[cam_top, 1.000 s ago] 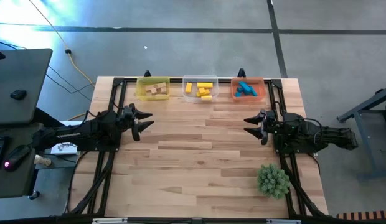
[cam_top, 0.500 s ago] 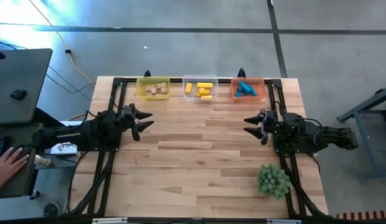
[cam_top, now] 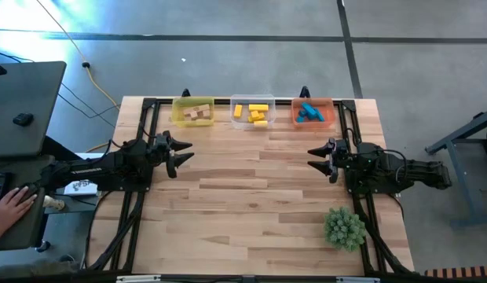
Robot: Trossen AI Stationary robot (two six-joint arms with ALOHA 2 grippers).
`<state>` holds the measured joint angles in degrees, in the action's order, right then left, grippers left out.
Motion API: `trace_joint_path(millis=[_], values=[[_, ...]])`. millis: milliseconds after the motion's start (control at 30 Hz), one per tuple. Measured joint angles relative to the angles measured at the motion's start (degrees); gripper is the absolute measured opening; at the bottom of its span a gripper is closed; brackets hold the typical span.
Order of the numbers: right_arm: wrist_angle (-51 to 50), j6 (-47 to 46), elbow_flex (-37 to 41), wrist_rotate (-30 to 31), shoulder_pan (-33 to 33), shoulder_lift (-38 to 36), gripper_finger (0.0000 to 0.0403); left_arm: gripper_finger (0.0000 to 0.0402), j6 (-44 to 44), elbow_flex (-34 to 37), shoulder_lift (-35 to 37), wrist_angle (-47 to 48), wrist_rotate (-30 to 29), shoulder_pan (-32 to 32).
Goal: Sort & place blocks by color
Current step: Return to Home Position
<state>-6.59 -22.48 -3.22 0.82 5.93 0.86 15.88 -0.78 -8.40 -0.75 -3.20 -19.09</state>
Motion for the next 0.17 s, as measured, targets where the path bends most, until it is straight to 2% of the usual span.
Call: trace_joint_path(millis=[167], values=[[0.0, 0.0, 0.0, 0.0, 0.0, 0.0, 0.0254, 0.0200, 0.0, 0.0, 0.0, 0.0, 0.0, 0.0]])
